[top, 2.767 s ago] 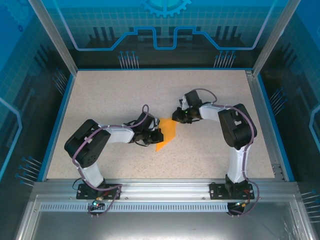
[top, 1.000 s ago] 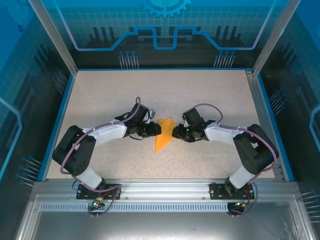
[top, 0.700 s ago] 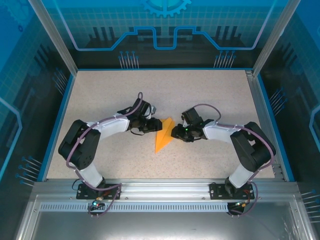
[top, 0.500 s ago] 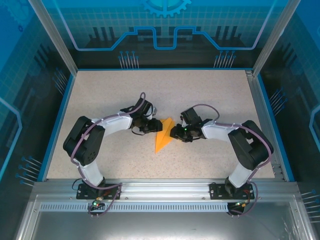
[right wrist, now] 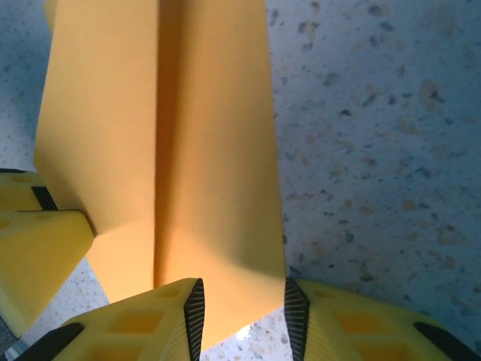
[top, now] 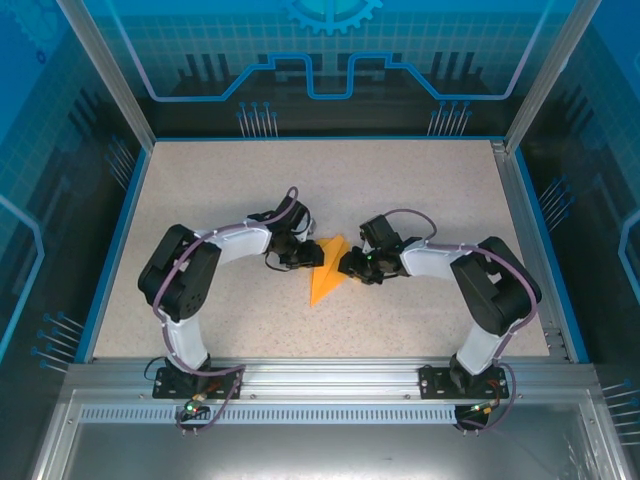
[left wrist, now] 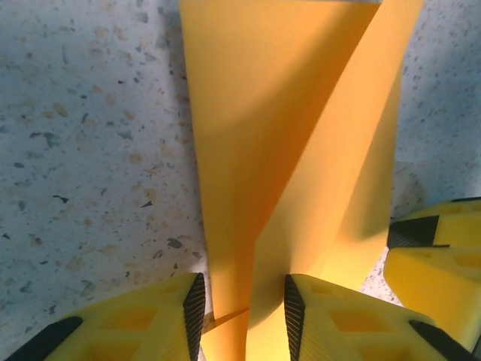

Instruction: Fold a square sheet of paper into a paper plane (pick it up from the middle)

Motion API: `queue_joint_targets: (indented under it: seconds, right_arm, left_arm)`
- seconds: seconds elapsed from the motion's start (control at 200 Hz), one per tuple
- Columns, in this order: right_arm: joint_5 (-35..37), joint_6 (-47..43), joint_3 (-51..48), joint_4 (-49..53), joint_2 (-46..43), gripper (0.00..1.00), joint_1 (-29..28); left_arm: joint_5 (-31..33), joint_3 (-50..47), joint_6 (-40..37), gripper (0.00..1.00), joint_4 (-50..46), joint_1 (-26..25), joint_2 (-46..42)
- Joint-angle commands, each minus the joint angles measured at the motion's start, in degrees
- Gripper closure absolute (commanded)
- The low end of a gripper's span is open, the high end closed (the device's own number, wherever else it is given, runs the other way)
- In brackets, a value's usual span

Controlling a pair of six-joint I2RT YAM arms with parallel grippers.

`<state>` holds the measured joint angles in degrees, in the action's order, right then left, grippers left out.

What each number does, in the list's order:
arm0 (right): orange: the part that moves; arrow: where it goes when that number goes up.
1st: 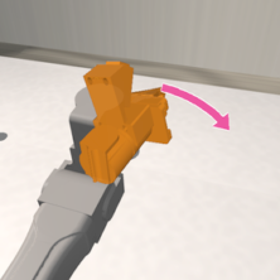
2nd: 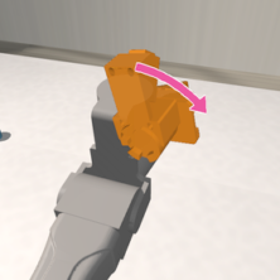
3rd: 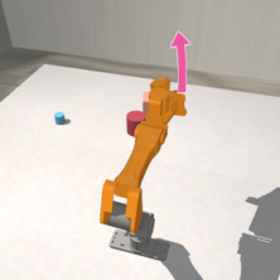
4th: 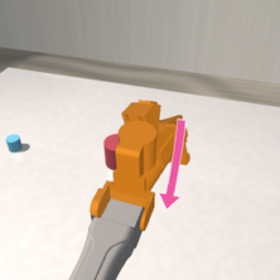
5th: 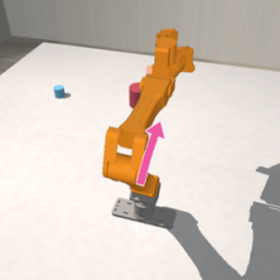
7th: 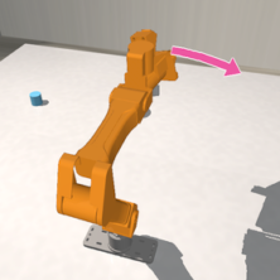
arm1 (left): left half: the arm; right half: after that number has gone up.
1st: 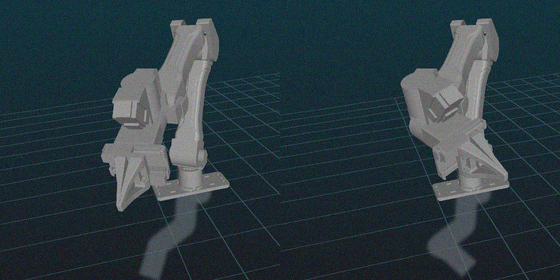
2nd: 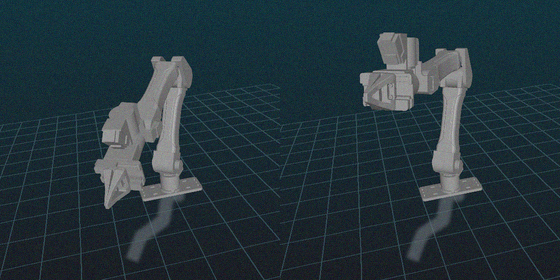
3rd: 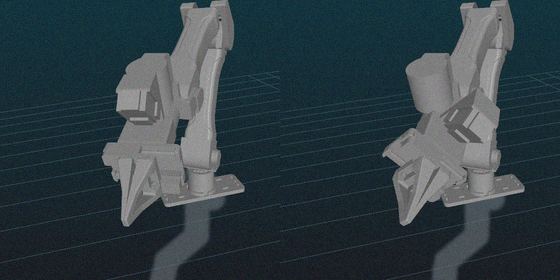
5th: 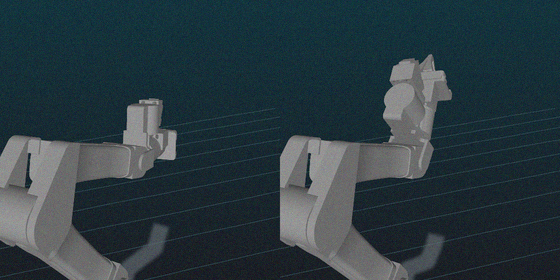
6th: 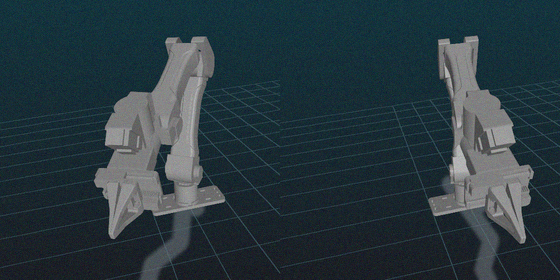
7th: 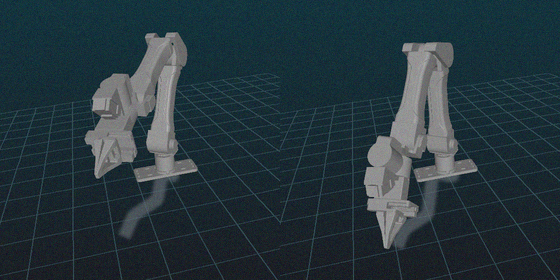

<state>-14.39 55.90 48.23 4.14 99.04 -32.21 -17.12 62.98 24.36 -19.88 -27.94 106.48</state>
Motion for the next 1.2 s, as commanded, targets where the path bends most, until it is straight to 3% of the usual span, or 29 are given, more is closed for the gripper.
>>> queue_joint_targets:
  seconds: [0.0,0.575,0.885,1.195]
  right_arm:
    - [-1.9,2.3,0.0,-3.6,1.9,0.63,-0.8]
    - [-4.8,3.9,1.8,-7.4,2.9,0.58,-0.4]
    - [4.0,-0.1,1.8,4.7,-2.8,0.55,-0.1]
    - [-0.3,1.4,3.7,1.0,2.8,0.56,-1.1]
  left_arm:
    - [0.2,1.9,-2.3,0.67,-2.4,0.3,1.9]
    - [1.3,0.7,-2.2,0.77,-2.9,0.3,3.3]
    - [2.4,0.7,-1.7,0.78,-3.3,0.3,3.0]
    - [1.2,-0.1,-0.9,0.79,-2.3,0.3,3.1]
